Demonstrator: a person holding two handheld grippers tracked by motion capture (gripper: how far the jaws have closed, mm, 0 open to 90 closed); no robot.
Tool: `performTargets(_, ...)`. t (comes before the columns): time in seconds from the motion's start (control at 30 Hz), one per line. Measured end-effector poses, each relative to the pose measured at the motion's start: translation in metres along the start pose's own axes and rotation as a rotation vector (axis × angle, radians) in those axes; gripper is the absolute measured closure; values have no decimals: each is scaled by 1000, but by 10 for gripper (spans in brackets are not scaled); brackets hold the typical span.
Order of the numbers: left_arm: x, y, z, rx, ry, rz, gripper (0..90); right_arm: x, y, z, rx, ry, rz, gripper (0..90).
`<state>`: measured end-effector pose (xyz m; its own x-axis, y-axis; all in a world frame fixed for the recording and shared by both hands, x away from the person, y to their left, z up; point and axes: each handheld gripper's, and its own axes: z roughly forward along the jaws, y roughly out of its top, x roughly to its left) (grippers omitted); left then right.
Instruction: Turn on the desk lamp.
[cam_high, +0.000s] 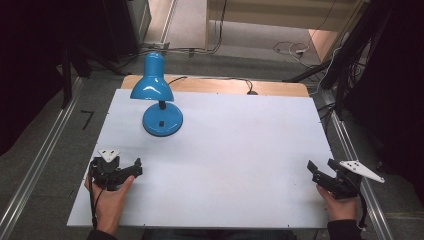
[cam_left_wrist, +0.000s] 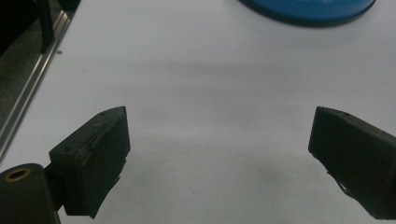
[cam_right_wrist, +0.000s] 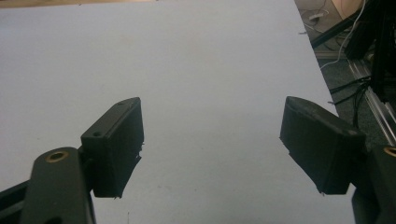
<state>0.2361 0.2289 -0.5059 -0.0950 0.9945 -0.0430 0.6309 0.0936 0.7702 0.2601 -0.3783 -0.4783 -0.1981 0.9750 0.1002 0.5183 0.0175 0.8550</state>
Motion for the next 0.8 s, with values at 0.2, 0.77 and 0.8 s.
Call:
performTargets(0.2,-1,2,-10,-60,1,-10,94,-3,0,-1,-2,0,14,199)
performTargets(0.77,-2,9,-18,-106,-33,-28,94,-1,0,3,11,0,5,199)
performTargets(0.8,-2,9,-18,-109,-46,-36,95,0,0,3,11,0,4,199)
